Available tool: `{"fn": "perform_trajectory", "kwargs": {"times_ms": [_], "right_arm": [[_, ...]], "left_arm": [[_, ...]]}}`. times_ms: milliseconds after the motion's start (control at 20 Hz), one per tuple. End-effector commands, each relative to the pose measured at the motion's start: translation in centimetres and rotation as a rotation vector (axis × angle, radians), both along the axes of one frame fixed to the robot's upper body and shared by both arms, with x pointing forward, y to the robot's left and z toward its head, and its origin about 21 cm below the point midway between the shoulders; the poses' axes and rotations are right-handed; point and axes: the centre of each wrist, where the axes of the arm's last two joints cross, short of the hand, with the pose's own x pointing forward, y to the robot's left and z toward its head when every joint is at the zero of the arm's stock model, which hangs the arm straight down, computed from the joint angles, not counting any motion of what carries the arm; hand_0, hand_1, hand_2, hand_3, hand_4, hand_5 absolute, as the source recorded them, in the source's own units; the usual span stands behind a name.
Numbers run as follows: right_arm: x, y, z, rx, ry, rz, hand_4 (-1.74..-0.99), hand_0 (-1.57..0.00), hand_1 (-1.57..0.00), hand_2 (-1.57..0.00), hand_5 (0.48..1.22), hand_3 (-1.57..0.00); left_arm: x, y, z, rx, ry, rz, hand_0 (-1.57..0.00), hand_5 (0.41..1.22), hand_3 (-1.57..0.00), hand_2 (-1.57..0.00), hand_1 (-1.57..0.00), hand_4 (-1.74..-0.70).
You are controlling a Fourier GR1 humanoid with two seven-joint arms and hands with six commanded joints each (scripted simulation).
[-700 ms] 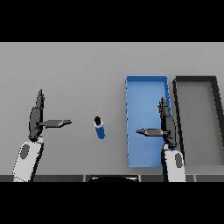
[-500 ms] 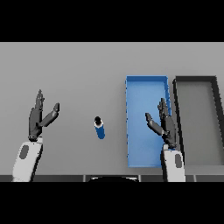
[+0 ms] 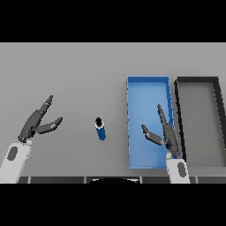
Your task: Pick up the blue pipe and place it into the blue bin.
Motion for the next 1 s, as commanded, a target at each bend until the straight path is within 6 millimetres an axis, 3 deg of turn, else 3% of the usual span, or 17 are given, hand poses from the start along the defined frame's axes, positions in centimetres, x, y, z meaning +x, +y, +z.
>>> {"fn": "perform_trajectory", "kwargs": {"times_ms": [0, 250, 450, 650, 950], "right_arm": [[0.0, 0.0, 0.1, -0.008, 0.009, -0.012, -1.186, 0.00, 0.00, 0.00, 0.601, 0.00], [0.2, -0.4, 0.5, -0.017, -0.023, 0.011, -1.198, 0.00, 0.00, 0.00, 0.607, 0.00], [-0.1, 0.0, 0.0, -0.025, -0.014, 0.023, -1.208, 0.00, 0.00, 0.00, 0.612, 0.00], [-0.2, 0.1, 0.4, -0.014, -0.014, 0.017, -1.221, 0.00, 0.00, 0.00, 0.618, 0.00], [-0.7, 0.3, 0.7, -0.011, -0.009, 0.006, -1.229, 0.00, 0.00, 0.00, 0.622, 0.00]], "left_arm": [[-0.1, 0.5, 0.1, -0.004, 0.005, -0.012, 0.00, 0.604, 0.00, 0.00, 0.00, -1.08], [-1.7, -1.4, 0.2, -0.024, 0.040, -0.220, 0.00, 0.554, 0.00, 0.00, 0.00, -1.10], [-3.1, -4.5, -0.4, -0.041, 0.088, -0.337, 0.00, 0.497, 0.00, 0.00, 0.00, -1.16], [-3.7, -7.8, -2.1, -0.013, 0.076, -0.383, 0.00, 0.469, 0.00, 0.00, 0.00, -1.18], [-2.7, -11.2, -4.3, -0.041, 0.107, -0.396, 0.00, 0.468, 0.00, 0.00, 0.00, -1.21]]}}
